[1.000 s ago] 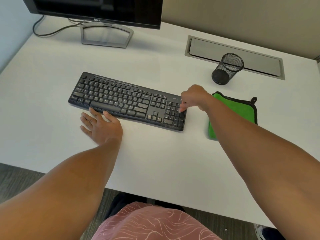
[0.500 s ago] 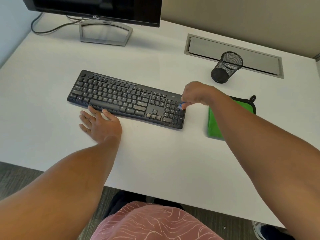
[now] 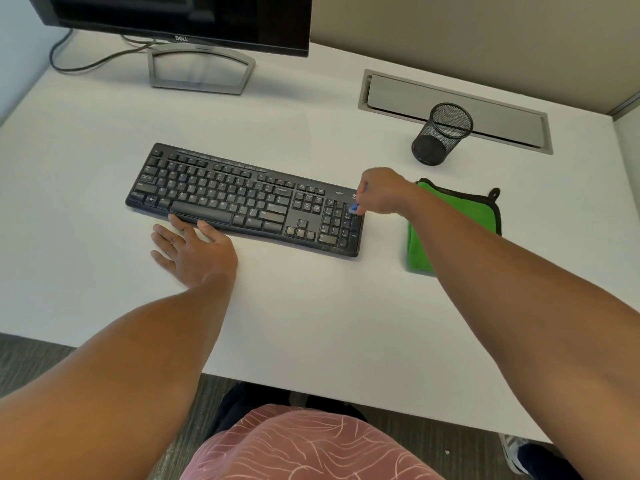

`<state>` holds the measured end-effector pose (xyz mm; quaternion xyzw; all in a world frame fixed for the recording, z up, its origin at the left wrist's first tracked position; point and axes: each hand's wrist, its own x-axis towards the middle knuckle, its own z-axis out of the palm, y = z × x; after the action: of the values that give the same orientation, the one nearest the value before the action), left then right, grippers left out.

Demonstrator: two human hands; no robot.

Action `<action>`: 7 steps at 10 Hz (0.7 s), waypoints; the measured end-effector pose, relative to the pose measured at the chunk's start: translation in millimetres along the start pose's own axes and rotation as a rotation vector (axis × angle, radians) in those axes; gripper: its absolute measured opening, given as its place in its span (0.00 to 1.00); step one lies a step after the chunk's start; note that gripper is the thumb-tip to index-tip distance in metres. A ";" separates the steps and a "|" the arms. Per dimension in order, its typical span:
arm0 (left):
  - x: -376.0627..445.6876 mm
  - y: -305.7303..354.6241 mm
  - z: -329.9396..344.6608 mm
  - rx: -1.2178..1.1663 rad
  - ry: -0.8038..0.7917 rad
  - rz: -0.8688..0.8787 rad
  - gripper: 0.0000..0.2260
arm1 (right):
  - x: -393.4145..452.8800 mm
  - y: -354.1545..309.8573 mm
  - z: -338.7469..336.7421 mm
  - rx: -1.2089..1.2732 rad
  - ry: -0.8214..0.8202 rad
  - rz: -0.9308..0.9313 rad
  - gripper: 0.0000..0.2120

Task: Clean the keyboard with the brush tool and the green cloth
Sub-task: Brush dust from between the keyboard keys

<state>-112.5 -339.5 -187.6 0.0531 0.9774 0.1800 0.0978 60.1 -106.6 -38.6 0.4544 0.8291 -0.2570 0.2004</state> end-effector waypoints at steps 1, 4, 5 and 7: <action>0.2 0.4 -0.5 -0.002 -0.001 0.001 0.29 | -10.7 -4.4 6.9 0.032 -0.280 0.028 0.12; -1.1 1.9 -1.4 -0.002 0.000 -0.003 0.29 | 11.2 0.1 14.9 0.082 0.172 -0.004 0.09; -1.1 1.8 -1.6 0.005 0.008 0.001 0.29 | 9.1 2.8 13.4 0.037 -0.022 0.006 0.13; -0.8 1.1 -1.3 0.003 0.006 0.001 0.29 | 12.0 -1.4 4.5 0.164 0.191 0.008 0.12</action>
<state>-111.9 -339.0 -185.9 0.0530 0.9780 0.1785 0.0945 53.3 -102.2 -48.6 0.4949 0.8188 -0.2788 0.0834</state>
